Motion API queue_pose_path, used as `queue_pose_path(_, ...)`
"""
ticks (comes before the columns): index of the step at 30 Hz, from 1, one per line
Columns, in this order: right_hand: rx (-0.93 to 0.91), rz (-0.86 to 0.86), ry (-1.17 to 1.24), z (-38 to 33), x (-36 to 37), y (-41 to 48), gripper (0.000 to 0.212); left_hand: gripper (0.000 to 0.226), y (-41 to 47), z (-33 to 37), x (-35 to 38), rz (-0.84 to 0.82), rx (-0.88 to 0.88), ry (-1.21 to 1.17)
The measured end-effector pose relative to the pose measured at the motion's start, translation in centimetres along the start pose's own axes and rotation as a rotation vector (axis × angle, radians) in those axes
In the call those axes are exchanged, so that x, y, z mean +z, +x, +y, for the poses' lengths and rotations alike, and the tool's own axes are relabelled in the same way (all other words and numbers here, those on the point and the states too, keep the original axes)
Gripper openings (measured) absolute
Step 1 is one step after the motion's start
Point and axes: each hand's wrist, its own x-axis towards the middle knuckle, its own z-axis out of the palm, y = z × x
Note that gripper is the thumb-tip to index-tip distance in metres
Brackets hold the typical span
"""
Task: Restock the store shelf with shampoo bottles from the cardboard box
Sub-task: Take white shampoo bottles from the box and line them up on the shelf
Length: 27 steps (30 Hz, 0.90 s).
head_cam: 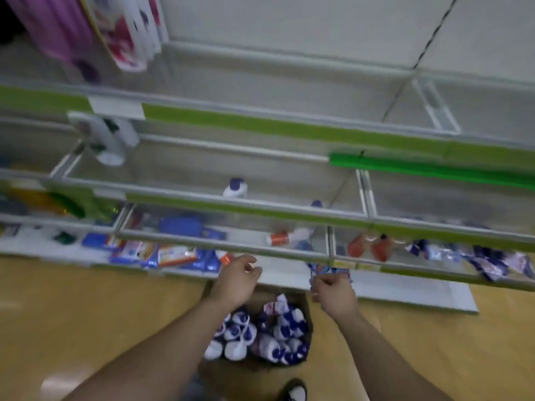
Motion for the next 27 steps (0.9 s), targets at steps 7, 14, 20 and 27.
queue_pose_path(7,0.064,-0.157,-0.125,9.0,2.4,5.3,0.02,0.022,1.0,-6.9,7.0,-0.018,-0.116,0.077)
queue_pose_path(14,0.141,-0.215,-0.157,19.3,9.0,14.8,0.024,0.03,7.9,-17.6,17.1,-0.143,-0.197,0.115)
queue_pose_path(20,0.062,-0.215,-0.32,26.5,16.2,25.5,0.033,0.026,16.1,-26.2,26.3,-0.217,-0.168,0.15)
queue_pose_path(27,-0.047,-0.306,-0.564,32.6,24.2,39.4,0.036,0.027,27.9,-34.0,35.5,-0.318,-0.073,0.219)
